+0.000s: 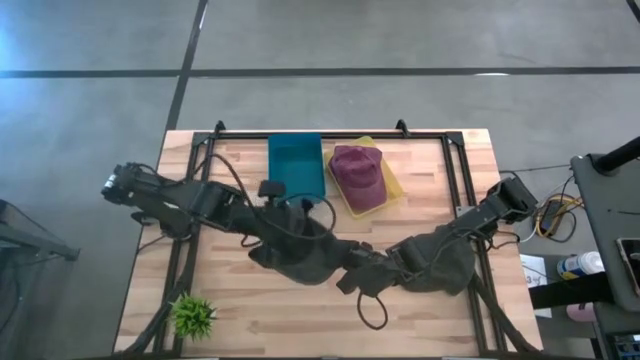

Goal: Pick & Place hat
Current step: Put the left black cap into the blue bin

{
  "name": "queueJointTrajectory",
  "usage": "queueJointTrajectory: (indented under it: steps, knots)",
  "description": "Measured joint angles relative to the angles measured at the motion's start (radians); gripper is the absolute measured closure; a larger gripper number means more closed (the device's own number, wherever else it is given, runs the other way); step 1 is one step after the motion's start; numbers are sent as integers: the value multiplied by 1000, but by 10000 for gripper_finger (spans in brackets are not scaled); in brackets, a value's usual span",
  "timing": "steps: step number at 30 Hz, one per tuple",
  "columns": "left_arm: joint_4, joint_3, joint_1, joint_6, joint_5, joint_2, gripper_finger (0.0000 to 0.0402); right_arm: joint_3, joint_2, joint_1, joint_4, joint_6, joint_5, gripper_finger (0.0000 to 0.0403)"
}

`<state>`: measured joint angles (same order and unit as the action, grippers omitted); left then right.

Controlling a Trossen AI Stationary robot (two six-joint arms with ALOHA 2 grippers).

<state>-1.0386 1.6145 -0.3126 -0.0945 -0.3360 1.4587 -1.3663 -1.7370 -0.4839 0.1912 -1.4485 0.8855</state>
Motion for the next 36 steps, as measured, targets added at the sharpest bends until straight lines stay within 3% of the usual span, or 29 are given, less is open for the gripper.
queueJointTrajectory:
  steps: [3, 14, 22, 24, 31, 36]
  knots:
    - [-38, -7, 0, 16, 47, 23, 223, 0, 0, 2, 0, -3, -1, 390]
    - [-247, 40, -1, -2, 10, -8, 223, -1, 0, 2, 0, -3, 4, 390]
    - [-483, 94, 14, -9, -123, -25, 223, -9, 0, 2, 1, -4, 4, 390]
    - [-449, 77, 38, -9, -113, -30, 223, -15, 0, 2, 0, -12, 4, 390]
    - [-184, -54, 107, 36, 122, -10, 223, -16, 0, 2, -61, -64, -5, 390]
    - [-16, -157, 111, 89, 97, -6, 223, -16, 0, -3, -69, -64, -4, 390]
